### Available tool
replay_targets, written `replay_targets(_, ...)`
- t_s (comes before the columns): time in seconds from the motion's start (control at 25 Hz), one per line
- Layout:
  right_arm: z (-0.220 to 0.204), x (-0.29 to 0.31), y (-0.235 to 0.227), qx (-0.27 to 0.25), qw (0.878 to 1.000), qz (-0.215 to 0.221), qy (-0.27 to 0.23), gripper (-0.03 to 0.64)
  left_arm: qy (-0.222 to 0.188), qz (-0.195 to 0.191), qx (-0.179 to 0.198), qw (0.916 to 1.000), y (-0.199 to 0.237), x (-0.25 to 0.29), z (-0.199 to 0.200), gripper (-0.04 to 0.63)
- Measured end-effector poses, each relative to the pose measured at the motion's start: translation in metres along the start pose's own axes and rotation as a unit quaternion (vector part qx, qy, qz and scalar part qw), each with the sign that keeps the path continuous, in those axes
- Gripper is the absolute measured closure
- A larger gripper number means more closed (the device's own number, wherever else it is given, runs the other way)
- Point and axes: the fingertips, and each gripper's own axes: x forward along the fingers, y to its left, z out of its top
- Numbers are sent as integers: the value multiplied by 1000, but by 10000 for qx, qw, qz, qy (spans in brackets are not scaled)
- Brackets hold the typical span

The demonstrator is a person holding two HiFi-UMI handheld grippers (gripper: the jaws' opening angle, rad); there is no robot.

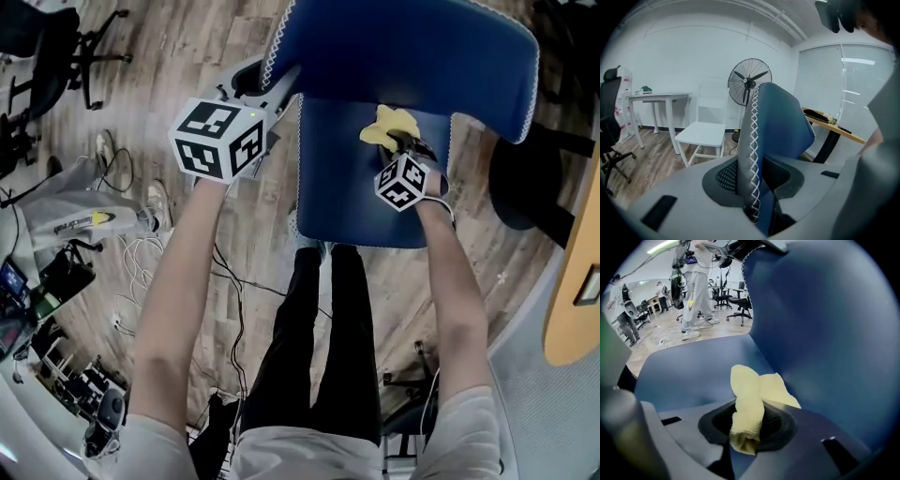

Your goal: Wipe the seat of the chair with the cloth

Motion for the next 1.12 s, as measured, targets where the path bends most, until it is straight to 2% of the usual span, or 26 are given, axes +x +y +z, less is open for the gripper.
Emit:
replay_targets(0.2, -38, -18, -4, 347, 9993, -153, 64, 520, -5, -271, 91, 9996, -42, 16, 4, 469)
replay_targets(0.44, -111, -52, -9, 608, 9970, -458, 161, 520, -80, -512, 245, 9984, -115, 34, 7, 471)
replay_targets(0.76, -162, -56, -45, 1268, 9865, -730, 731, 518, 18, -535, 63, 9985, -66, 46, 11, 471)
replay_targets(0.92, -183, -61, -43, 2202, 9683, -830, 833, 518, 20, -398, 94, 9992, -64, 49, 9, 471)
replay_targets(1.12, -193, -79, -32, 3513, 9291, -950, 651, 518, 45, -402, 20, 9992, -80, 42, 9, 471)
